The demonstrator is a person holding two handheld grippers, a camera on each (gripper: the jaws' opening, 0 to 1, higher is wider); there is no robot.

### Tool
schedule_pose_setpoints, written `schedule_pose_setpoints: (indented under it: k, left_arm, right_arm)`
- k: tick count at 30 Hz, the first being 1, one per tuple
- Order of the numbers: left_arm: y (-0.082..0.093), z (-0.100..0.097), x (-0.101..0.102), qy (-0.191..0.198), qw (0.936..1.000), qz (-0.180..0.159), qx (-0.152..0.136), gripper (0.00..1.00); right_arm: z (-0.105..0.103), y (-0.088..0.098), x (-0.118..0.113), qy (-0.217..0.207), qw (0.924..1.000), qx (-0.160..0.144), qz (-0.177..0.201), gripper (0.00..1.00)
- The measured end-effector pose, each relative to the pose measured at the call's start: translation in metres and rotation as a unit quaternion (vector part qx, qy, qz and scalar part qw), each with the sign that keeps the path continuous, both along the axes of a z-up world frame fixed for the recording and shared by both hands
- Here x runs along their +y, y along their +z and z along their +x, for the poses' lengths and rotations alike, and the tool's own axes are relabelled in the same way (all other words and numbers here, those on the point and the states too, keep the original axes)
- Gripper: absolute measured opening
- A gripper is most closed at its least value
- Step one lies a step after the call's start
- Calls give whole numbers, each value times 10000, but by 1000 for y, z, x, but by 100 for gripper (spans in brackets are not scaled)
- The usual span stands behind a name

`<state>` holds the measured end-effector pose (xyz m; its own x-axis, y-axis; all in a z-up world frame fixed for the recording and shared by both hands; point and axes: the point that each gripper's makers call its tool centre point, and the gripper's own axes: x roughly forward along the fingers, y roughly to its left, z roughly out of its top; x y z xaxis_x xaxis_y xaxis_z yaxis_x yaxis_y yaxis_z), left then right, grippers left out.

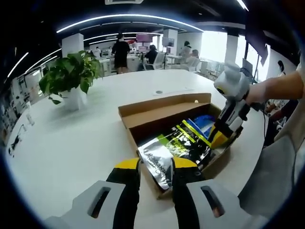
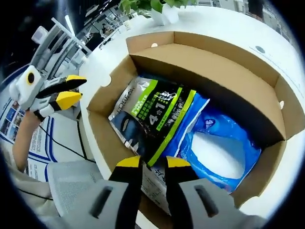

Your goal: Operate the shoe box by opening the lid, removing the specified soft item, and placing it in the target area until the item is outside and the box remains undamaged.

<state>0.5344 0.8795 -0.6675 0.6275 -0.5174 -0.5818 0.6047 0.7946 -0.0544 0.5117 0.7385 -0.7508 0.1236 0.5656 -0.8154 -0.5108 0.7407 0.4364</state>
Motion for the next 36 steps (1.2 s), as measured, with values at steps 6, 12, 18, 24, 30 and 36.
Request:
schedule_pose_setpoints:
  k: [6, 12, 18, 24, 30, 36]
  left_arm:
    - [0, 1, -1, -6, 10000, -18, 1, 23]
    - [-1, 0, -1, -17, 10000, -11, 10, 23]
    - [-2, -1, 0, -40, 10000, 17, 7, 23]
    - [-1, -1, 0, -73, 10000, 45, -6, 23]
    - [0, -1, 0, -84, 9999, 54, -13, 23]
    - [-1, -2, 1, -97, 9999, 65, -7, 23]
  right_arm:
    - [4, 3, -3, -236, 9997, 31, 41, 6]
    - [4, 5, -4, -388, 9991, 126, 110, 4]
    - [-1, 7, -3, -418, 9985, 284, 188, 0]
    - [-2, 3, -2, -327, 9990, 280, 126, 3]
    - [-4, 0, 6, -315, 9984, 423, 201, 4]
    - [-4, 6, 14, -420, 9970, 482, 427, 1]
